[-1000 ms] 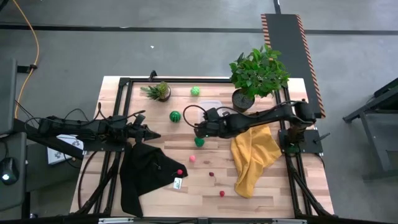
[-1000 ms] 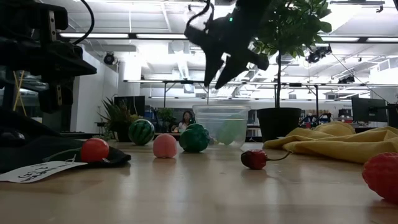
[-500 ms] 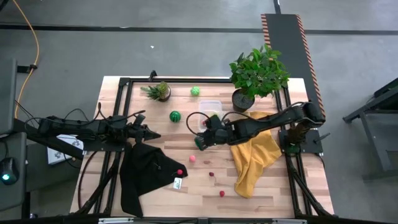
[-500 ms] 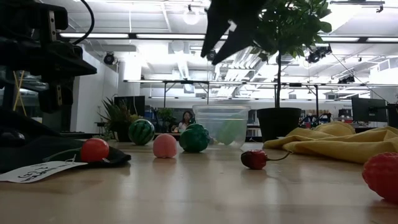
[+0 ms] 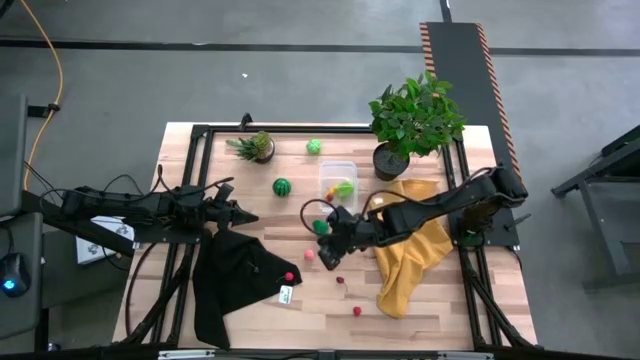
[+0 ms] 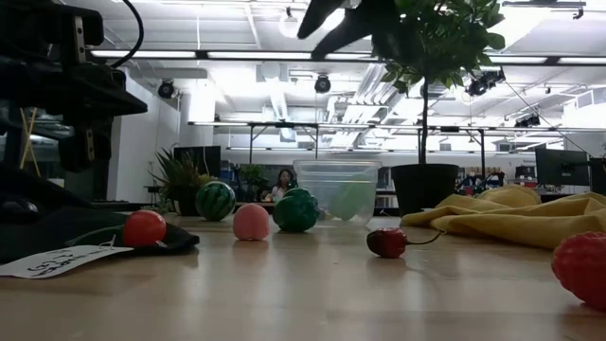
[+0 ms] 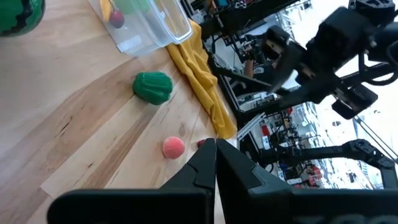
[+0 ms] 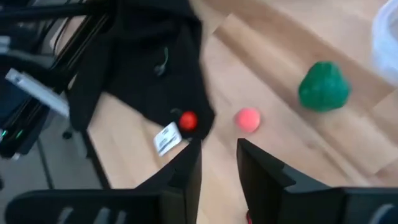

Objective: Pick and placing Produce into tupperware
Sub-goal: Put the raspberry into the transparent bin

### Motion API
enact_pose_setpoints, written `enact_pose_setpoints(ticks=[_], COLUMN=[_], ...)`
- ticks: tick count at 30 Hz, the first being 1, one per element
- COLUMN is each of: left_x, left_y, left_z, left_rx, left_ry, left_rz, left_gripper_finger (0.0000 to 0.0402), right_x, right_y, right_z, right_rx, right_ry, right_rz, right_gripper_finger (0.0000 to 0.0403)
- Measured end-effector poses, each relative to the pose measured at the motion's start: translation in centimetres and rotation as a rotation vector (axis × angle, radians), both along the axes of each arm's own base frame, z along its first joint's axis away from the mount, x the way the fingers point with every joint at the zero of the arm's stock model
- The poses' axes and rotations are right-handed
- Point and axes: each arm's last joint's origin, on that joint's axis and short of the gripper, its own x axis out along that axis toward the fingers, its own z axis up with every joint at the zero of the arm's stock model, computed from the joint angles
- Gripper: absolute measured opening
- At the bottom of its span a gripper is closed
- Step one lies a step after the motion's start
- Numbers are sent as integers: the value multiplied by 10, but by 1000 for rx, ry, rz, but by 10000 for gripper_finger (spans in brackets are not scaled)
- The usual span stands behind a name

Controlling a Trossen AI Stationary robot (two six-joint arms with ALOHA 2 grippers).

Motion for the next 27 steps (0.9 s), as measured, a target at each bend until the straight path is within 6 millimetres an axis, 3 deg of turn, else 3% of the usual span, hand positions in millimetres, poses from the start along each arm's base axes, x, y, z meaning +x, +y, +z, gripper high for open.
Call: enact_pose_setpoints(ticks=[9,17,27], left_x=[0,0,0], left_y=[0,0,0], left_z=[0,0,0], left_rx=[0,0,0], left_ry=[0,0,0], left_rz=[0,0,0], left_gripper_finger=[1,1,1], right_x=[-7,-20,-35], right_y=[23,50,79], right_z=[0,-4,-13], right_rx=[111,186,209], right_ry=[39,92,167], right_rz=[164,293,288], right_gripper_finger=[58,81,103])
